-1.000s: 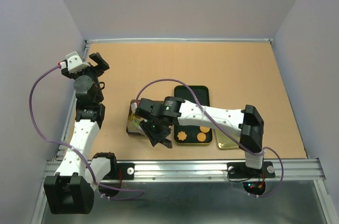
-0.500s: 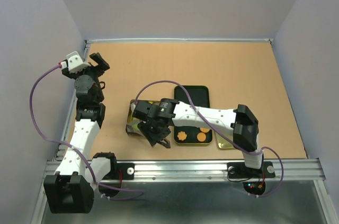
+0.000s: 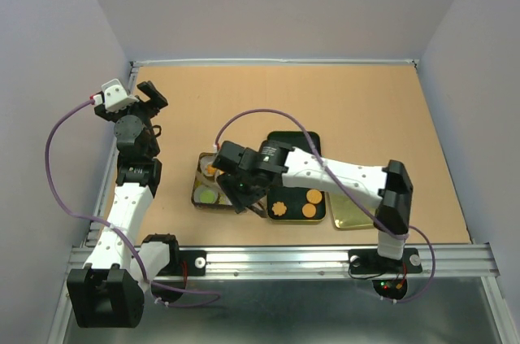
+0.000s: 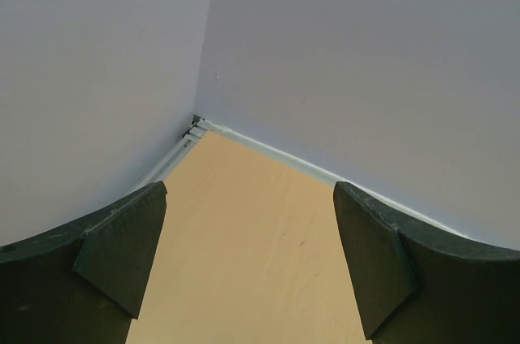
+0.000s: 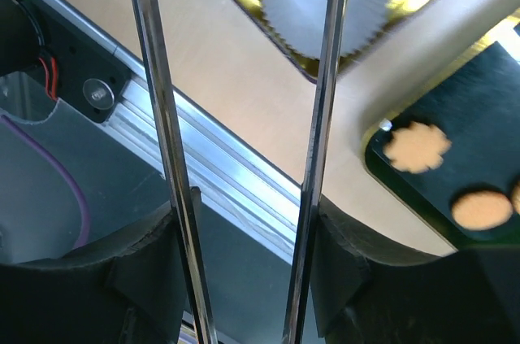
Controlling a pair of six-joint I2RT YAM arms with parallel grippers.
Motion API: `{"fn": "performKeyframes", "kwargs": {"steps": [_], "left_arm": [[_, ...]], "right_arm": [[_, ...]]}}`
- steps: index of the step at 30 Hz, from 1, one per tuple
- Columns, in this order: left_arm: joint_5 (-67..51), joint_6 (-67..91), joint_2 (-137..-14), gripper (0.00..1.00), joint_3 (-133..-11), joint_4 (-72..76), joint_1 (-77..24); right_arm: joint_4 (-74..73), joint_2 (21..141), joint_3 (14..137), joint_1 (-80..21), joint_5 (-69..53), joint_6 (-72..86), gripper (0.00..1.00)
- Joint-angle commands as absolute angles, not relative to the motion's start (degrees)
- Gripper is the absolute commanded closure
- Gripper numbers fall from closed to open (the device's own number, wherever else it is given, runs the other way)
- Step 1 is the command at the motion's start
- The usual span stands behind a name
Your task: Pack the cookies
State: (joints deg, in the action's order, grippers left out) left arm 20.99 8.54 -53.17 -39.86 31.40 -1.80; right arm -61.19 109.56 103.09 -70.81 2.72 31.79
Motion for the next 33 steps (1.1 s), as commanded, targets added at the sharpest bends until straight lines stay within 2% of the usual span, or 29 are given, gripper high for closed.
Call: {"fn": "performKeyframes", "kwargs": {"steps": [1,4,12,19,33], "left_arm": [[21.54,7.47,-51.77,0.05,-40.43,33.40,-2.02],[21.36,7.64,-51.86,0.06,-40.52,33.40,-2.02],[20.74,8.00,-51.77,0.06,-40.43,33.40,-2.02],[20.48,8.17,-51.68,0.06,-40.34,33.31,-2.11],[20.57,8.09,-51.94,0.06,-40.34,33.22,-2.11]], "right_arm": [[-64.77,97.58,99.24,-67.15,8.87,34.27,0.43],[-66.27,88.98,91.25,-65.48,9.40,37.25,0.43],[-71.27,77.88,75.16,-65.30,6.25,44.03,0.43],[-68.91,71.99,64.27,-65.30,-3.68,46.67,0.44],[-63.81,74.08,62.49,-65.48,-6.15,46.50,0.44]]}}
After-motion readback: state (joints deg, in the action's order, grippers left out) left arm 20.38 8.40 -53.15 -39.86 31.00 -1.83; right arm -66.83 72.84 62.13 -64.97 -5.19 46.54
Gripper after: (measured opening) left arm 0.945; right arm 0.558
